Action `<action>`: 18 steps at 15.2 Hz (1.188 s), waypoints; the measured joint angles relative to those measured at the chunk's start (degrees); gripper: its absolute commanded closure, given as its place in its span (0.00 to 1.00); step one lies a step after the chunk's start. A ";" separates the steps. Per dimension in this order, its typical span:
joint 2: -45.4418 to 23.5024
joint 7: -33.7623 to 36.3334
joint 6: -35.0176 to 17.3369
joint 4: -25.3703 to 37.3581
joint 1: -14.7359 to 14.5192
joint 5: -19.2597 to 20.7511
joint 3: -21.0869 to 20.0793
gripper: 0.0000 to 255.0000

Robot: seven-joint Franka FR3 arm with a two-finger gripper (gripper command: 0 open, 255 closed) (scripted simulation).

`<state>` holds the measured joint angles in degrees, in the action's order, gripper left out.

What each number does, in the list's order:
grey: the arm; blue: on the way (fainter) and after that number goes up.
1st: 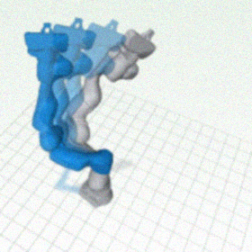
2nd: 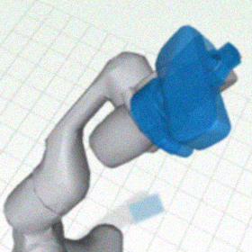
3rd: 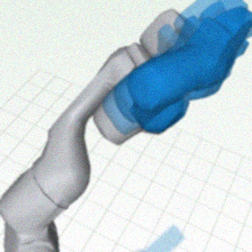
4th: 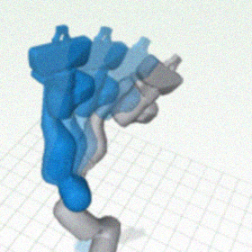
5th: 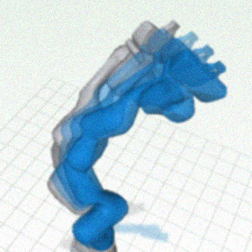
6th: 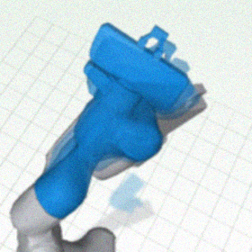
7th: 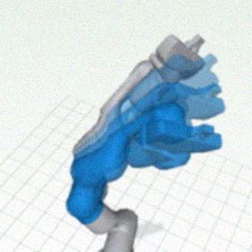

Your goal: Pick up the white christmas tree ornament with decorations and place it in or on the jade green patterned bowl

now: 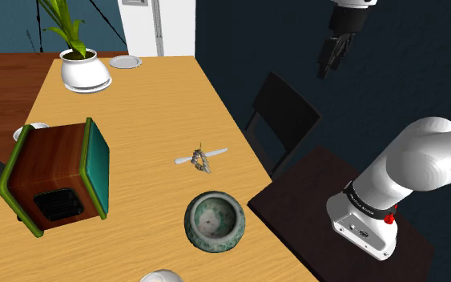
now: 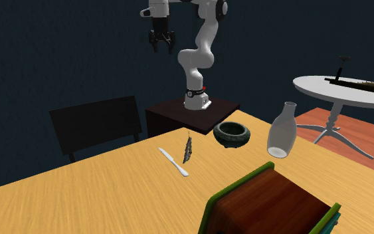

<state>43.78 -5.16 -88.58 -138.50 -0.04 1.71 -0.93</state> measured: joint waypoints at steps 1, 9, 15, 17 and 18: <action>0.00 0.00 0.00 0.00 0.00 0.00 0.00 0.00; -5.49 4.26 -13.12 -5.73 -3.14 -4.01 -5.15 0.00; -13.95 7.48 -25.21 -7.38 -5.31 -6.14 -9.50 0.00; -17.38 8.89 -29.16 -7.21 -6.01 -6.60 -11.19 0.00; -18.69 9.43 -30.60 -6.99 -6.28 -6.68 -11.85 0.00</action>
<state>25.09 4.27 -119.19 -145.49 -6.32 -4.97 -12.77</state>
